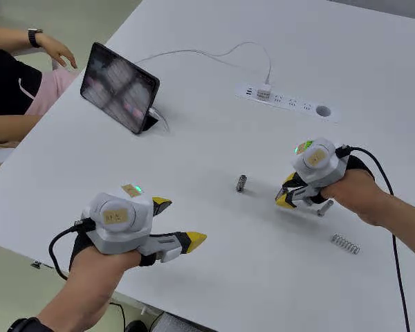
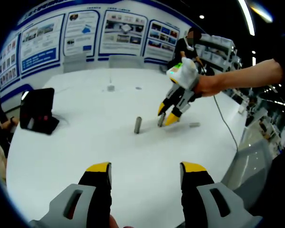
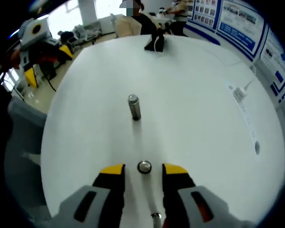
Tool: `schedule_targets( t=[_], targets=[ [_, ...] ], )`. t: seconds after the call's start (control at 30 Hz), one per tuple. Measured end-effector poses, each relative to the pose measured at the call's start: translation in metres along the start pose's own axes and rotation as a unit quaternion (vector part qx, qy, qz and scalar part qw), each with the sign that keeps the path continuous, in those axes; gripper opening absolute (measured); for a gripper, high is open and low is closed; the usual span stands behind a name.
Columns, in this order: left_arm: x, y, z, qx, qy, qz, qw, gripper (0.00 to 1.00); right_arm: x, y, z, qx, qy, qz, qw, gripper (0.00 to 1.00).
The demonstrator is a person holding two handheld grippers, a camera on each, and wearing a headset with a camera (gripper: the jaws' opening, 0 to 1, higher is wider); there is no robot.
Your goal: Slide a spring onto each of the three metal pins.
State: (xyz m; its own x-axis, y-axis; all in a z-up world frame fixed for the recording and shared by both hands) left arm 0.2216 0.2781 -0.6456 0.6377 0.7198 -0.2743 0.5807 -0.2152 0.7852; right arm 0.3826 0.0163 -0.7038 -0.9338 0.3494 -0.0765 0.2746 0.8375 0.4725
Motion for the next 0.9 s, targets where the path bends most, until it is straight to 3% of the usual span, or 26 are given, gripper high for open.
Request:
schedule_targets(
  t=[0.37,0.63,0.9],
  targets=[
    [-0.004,-0.003,0.0,-0.007,-0.004,-0.006,0.9999,0.59,0.003,-0.01,-0.018,-0.028,-0.017,0.066,0.9973,0.4],
    [-0.007,-0.002,0.0,-0.015,-0.007,-0.011,0.9998,0.59,0.008,-0.011,-0.032,-0.066,-0.029,0.124,0.9896,0.44],
    [-0.008,0.002,0.001,-0.018,-0.011,-0.008,0.9997,0.59,0.013,-0.014,-0.038,-0.09,-0.035,0.152,0.9837,0.49]
  ],
)
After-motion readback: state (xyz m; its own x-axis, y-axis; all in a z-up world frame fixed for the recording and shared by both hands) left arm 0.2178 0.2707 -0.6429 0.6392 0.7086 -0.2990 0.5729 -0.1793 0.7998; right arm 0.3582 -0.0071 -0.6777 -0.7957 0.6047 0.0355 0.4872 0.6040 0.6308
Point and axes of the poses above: the centre of the closed fingertips' face, and the gripper's own axes: z roughly forward along the fingers, x roughly to its left, y roughly out of its top, the point moved 9 cm from there along -z, roughly backward along the fingers, and after that the axes turned 8 degrees about -y, right-handed, at the moved point
